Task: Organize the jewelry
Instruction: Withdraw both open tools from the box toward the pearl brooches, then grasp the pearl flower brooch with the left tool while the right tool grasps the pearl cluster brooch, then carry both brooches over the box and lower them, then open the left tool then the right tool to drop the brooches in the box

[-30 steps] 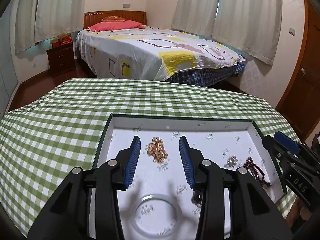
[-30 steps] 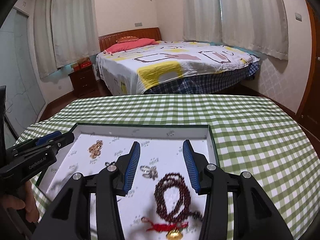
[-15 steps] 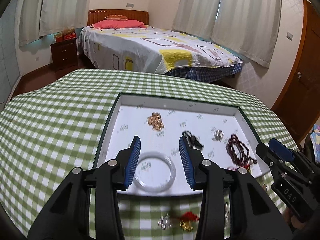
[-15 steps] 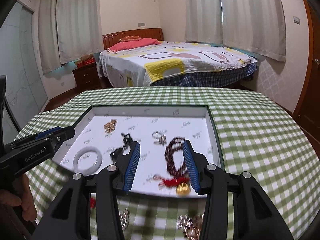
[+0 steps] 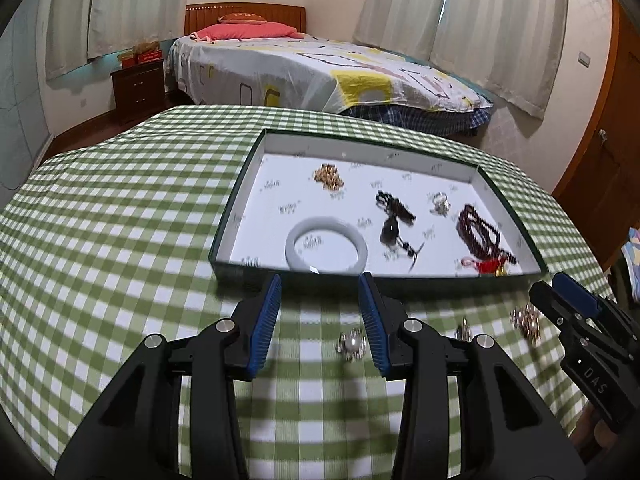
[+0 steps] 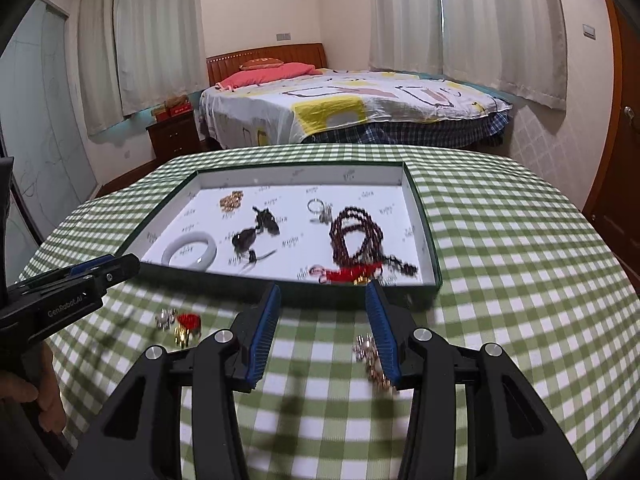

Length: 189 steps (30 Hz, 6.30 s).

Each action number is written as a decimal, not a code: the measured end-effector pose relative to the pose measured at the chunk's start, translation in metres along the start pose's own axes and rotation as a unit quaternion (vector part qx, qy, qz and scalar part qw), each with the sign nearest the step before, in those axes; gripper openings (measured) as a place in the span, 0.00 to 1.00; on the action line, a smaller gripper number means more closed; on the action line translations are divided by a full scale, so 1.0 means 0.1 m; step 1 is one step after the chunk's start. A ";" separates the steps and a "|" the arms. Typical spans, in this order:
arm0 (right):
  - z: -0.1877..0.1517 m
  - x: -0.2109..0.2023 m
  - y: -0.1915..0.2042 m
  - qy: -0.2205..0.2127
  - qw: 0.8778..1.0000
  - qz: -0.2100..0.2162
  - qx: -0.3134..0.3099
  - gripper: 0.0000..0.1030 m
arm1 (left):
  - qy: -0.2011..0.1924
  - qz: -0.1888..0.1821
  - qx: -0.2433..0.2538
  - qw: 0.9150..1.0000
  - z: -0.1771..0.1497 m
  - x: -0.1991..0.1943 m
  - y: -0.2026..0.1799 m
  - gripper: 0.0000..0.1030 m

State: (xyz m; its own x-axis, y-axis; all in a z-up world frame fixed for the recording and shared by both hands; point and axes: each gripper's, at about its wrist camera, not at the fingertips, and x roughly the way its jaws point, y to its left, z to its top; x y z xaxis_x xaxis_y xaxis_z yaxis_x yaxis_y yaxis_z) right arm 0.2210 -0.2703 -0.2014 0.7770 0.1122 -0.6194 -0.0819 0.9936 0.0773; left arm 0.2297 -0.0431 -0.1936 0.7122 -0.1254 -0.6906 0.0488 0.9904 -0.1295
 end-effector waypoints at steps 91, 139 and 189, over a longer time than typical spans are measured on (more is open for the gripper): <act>-0.14 0.02 -0.29 0.028 0.999 -0.029 0.019 0.14 | -0.025 0.017 -0.001 1.000 -0.16 -0.16 0.16 0.18; 1.39 0.18 -0.33 -0.133 0.991 -0.008 0.022 0.14 | -0.141 -0.033 0.055 0.988 1.42 0.21 -0.58 0.18; 1.14 1.24 -0.57 -0.005 0.998 -0.029 0.057 0.51 | 0.039 -0.028 0.047 0.998 1.30 1.51 -0.58 0.53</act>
State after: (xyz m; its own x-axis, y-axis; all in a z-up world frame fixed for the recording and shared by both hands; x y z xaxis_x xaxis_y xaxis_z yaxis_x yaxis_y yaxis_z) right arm 0.3934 -0.3144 -0.1937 0.7844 0.0543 -0.6179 0.0343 0.9909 0.1305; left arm 0.4251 -0.1116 -0.1977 0.6497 -0.1811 -0.7383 0.1546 0.9824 -0.1049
